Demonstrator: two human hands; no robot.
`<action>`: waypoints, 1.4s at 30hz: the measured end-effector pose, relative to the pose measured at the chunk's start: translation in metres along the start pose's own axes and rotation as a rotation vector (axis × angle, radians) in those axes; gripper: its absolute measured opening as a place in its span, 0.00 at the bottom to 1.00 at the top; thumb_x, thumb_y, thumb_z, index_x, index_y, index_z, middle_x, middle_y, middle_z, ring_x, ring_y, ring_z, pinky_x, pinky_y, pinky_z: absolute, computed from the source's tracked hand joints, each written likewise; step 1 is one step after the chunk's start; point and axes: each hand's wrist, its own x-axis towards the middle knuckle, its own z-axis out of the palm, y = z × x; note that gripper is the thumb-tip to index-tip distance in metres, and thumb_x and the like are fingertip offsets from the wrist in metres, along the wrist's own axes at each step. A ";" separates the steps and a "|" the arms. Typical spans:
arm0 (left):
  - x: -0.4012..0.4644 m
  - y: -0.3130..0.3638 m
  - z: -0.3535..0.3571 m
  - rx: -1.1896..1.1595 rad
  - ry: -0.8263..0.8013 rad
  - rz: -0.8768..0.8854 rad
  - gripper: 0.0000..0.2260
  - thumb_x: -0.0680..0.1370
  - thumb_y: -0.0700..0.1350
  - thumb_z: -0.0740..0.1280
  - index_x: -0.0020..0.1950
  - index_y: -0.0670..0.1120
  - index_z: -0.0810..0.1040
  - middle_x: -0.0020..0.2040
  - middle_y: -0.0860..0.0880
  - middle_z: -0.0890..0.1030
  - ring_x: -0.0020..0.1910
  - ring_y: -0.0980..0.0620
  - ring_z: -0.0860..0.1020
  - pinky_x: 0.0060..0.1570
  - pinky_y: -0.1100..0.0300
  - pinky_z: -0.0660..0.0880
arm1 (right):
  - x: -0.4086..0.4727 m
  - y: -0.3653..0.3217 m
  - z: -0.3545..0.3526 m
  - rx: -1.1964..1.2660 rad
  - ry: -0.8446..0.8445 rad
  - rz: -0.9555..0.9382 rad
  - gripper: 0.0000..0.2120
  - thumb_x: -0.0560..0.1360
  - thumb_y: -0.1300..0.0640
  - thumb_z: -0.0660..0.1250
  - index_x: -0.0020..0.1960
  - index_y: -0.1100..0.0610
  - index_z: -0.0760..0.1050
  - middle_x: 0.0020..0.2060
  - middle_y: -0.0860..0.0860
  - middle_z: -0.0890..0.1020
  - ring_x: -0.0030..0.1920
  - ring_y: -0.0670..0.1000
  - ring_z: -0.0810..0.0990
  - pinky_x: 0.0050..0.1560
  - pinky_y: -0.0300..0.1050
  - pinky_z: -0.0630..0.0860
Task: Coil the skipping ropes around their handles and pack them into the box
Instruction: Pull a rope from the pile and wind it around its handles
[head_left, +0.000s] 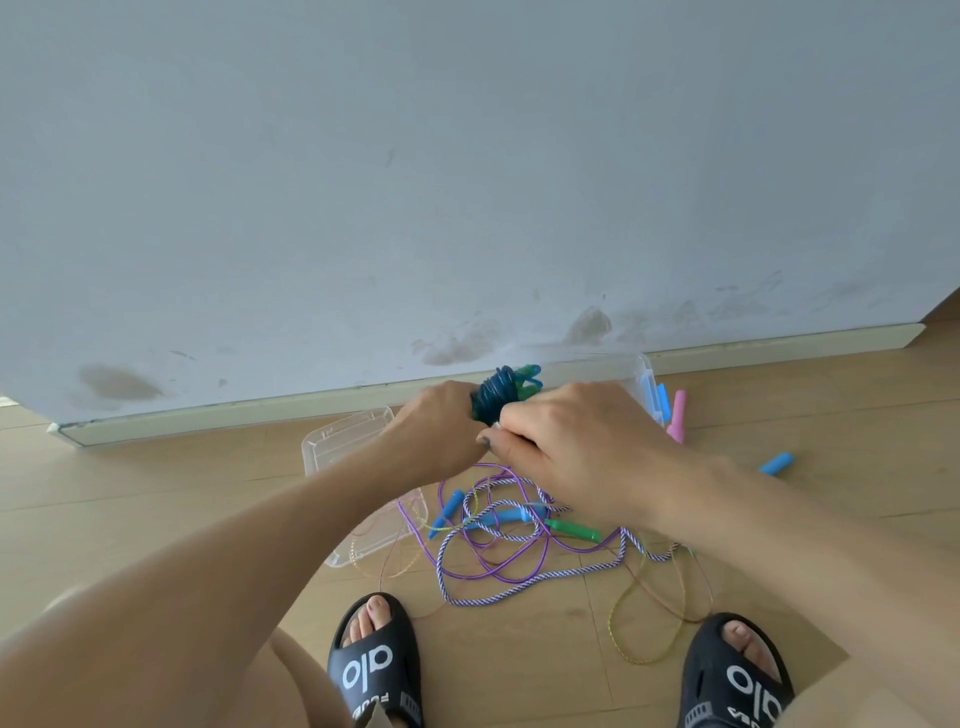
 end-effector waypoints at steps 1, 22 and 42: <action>-0.003 0.001 0.001 0.062 0.007 0.026 0.07 0.73 0.40 0.59 0.35 0.49 0.66 0.33 0.50 0.73 0.33 0.49 0.70 0.28 0.59 0.64 | 0.002 0.002 -0.004 -0.004 0.000 -0.006 0.22 0.80 0.42 0.52 0.31 0.51 0.58 0.24 0.47 0.62 0.27 0.51 0.64 0.29 0.47 0.56; -0.041 0.013 0.002 -0.099 -0.079 0.515 0.19 0.73 0.67 0.65 0.52 0.53 0.76 0.39 0.52 0.78 0.39 0.55 0.76 0.41 0.60 0.73 | 0.017 0.024 -0.023 0.926 -0.340 0.372 0.25 0.79 0.47 0.66 0.24 0.50 0.75 0.24 0.51 0.64 0.26 0.47 0.60 0.29 0.39 0.57; -0.038 0.022 -0.018 -0.295 -0.015 0.109 0.22 0.78 0.63 0.61 0.33 0.48 0.64 0.30 0.49 0.67 0.26 0.55 0.63 0.30 0.60 0.63 | 0.011 0.018 -0.021 1.623 0.037 0.889 0.05 0.81 0.64 0.60 0.49 0.61 0.74 0.26 0.50 0.67 0.25 0.47 0.63 0.29 0.41 0.69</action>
